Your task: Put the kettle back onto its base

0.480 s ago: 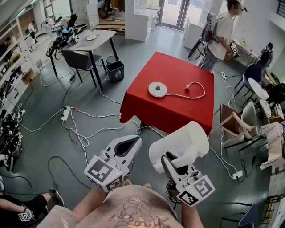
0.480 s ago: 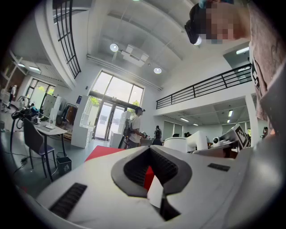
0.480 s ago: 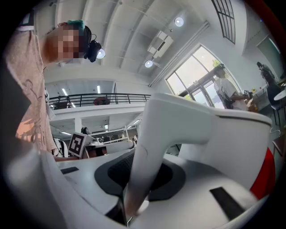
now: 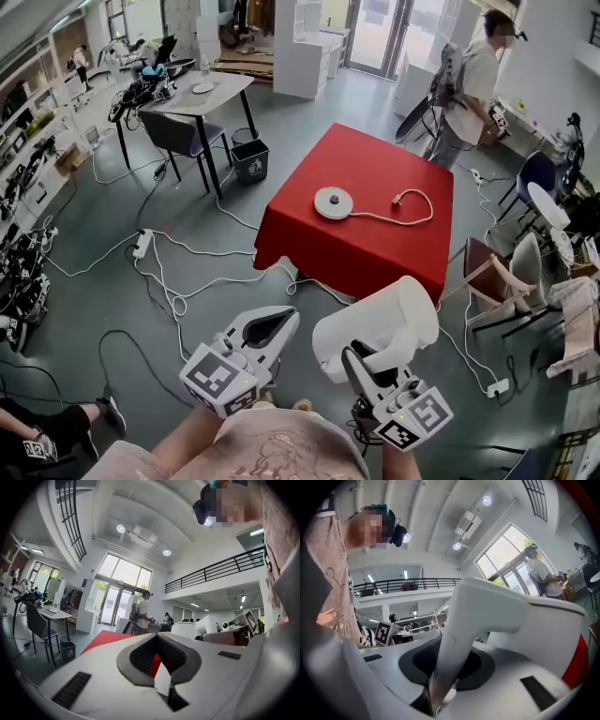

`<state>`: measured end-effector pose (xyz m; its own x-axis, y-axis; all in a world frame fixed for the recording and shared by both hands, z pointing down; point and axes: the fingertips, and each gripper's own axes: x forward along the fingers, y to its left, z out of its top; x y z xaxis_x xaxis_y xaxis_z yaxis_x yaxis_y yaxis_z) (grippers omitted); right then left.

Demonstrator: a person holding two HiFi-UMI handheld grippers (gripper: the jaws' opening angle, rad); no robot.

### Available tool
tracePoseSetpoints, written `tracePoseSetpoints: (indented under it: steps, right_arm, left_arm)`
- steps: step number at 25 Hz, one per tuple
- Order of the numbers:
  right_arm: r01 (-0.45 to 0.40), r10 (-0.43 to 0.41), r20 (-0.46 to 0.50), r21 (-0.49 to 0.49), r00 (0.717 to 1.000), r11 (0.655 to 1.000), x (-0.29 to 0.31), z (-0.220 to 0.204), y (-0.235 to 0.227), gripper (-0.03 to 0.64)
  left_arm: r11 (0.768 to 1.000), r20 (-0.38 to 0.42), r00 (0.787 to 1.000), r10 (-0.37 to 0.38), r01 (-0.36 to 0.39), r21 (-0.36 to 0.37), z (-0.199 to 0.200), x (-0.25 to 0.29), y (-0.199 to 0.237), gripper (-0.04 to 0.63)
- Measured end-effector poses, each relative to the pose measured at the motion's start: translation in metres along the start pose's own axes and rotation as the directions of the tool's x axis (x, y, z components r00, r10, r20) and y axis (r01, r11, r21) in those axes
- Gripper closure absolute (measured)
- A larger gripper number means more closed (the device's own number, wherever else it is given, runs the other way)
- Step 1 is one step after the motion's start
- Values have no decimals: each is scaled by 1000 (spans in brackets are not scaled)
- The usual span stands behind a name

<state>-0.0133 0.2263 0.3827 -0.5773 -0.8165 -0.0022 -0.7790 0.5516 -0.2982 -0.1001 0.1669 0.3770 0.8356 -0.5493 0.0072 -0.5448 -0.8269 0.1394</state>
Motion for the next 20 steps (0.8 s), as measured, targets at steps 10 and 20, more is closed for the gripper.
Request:
tracePoseSetpoints:
  steps: [10,20]
  right_arm:
    - [-55,55,-5,16,998,998,-19,0,-12,506]
    - [-30,30,10,14,1000,999,-10,3,-39,506]
  left_arm:
    - [999,24,999,49,-49,-9,2,6,-12,604]
    - [1000,-26,999,28,-28,-9,1,33,-1,604]
